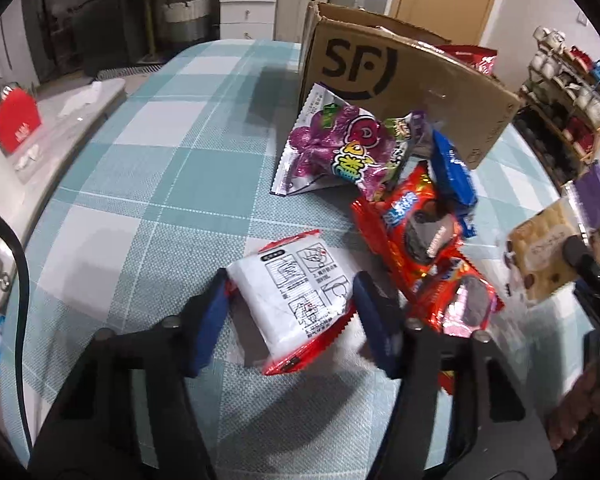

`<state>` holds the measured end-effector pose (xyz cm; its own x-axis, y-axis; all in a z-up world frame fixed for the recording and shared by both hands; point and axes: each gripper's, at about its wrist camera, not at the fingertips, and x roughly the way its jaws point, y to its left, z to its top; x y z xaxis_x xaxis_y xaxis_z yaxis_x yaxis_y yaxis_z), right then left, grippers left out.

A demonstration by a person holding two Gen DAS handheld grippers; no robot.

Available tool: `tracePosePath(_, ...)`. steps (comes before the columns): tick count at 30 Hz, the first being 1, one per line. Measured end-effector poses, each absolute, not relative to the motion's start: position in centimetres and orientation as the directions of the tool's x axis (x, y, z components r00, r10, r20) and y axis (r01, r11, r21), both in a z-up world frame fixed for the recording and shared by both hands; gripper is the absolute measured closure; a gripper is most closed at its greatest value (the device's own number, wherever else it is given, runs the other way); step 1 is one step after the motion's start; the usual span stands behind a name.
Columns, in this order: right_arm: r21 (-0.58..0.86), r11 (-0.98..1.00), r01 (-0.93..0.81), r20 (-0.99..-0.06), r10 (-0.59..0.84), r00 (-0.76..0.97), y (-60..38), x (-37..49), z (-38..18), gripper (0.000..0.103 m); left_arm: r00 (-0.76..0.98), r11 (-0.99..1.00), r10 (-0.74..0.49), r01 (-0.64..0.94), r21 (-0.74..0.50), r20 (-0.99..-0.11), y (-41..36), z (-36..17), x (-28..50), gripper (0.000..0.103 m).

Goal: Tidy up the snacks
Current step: 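Grasp the white red-edged bag with the left gripper while the right gripper holds the cracker pack, then carry the white bag over the box with the left gripper while the right gripper carries the cracker pack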

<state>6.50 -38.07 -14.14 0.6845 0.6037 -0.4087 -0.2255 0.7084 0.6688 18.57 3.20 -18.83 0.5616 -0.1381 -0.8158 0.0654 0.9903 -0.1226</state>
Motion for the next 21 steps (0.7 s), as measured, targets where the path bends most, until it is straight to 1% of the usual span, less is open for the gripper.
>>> tracePosePath(1,0.669,0.708,-0.227,-0.408,0.604,0.684,-38.1,6.5,-14.1,0.088,0.562,0.989,-0.144,0.067,-0.129,-0.814,3.4,-18.8,18.5,0.052)
tracePosePath(4,0.669,0.708,-0.227,-0.408,0.605,0.684,-38.1,6.6,-14.1,0.088,0.564,0.988,-0.150,0.067,-0.136,-0.812,4.2,-18.6,18.2,0.054)
tracePosePath(10,0.669,0.708,-0.225,-0.406,0.603,0.686,-38.1,6.5,-14.2,0.088,0.577,0.989,-0.140,0.053,-0.134,-0.804,5.5,-17.7,17.0,0.055)
tracePosePath(21,0.665,0.712,-0.225,-0.404,0.597,0.693,-38.1,6.2,-14.1,0.088,0.625,0.988,-0.155,0.088,-0.128,-0.765,5.9,-14.7,14.5,0.055)
